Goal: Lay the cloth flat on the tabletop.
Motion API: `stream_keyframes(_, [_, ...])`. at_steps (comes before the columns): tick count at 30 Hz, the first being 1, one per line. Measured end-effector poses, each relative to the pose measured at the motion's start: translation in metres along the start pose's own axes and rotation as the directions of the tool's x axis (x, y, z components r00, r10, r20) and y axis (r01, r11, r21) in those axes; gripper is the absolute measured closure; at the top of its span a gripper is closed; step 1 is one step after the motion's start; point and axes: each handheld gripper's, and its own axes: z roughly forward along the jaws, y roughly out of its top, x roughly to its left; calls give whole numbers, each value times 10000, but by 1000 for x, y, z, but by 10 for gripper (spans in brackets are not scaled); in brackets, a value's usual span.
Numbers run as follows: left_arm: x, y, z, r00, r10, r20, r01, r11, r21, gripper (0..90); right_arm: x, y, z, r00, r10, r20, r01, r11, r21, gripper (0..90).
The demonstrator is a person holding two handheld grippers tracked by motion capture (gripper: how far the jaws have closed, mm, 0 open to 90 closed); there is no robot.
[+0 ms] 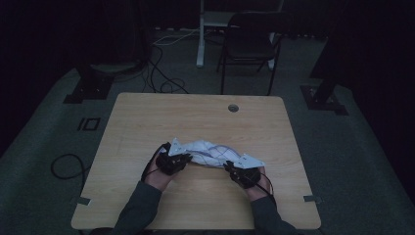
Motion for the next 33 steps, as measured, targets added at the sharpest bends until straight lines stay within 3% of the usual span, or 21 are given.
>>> stream_keyframes(3, [9,3,4,9996,-265,-35,265,9996,-2,849,-1,-1,1,9998,95,152,-95,10000,-6,740])
stream_keyframes(4, [21,5,9,9978,-652,-125,650,9977,-169,849,-2,-2,1,9997,128,208,-128,9999,-21,724])
stream_keyframes(9, [39,9,18,9935,-1057,-426,1054,9944,-102,847,-2,-1,0,9994,192,275,-189,9998,-110,713])
stream_keyframes(10, [50,10,26,9898,-1275,-644,1282,9917,73,843,-2,-1,0,9994,208,286,-205,9997,-135,711])
stream_keyframes(14, [62,11,39,9846,-1514,-871,1547,9874,328,833,0,0,1,9996,166,211,-163,9998,-112,709])
stream_keyframes(20, [65,17,64,9855,-1053,-1331,1172,9894,853,791,5,1,12,10000,-46,-34,46,10000,87,687])
stream_keyframes(24, [69,20,76,9819,-1217,-1452,1361,9862,938,735,6,4,18,10000,-1,-53,2,10000,81,658])
stream_keyframes(31, [72,21,76,9823,-1200,-1441,1334,9872,872,647,-3,2,30,9988,243,434,-253,9994,237,605])
stream_keyframes(32, [71,21,75,9816,-1238,-1451,1366,9872,818,638,-5,2,32,9982,279,528,-298,9989,361,611])
stream_keyframes(33, [71,21,74,9815,-1245,-1454,1369,9874,789,628,-7,2,34,9978,292,600,-319,9985,445,684])
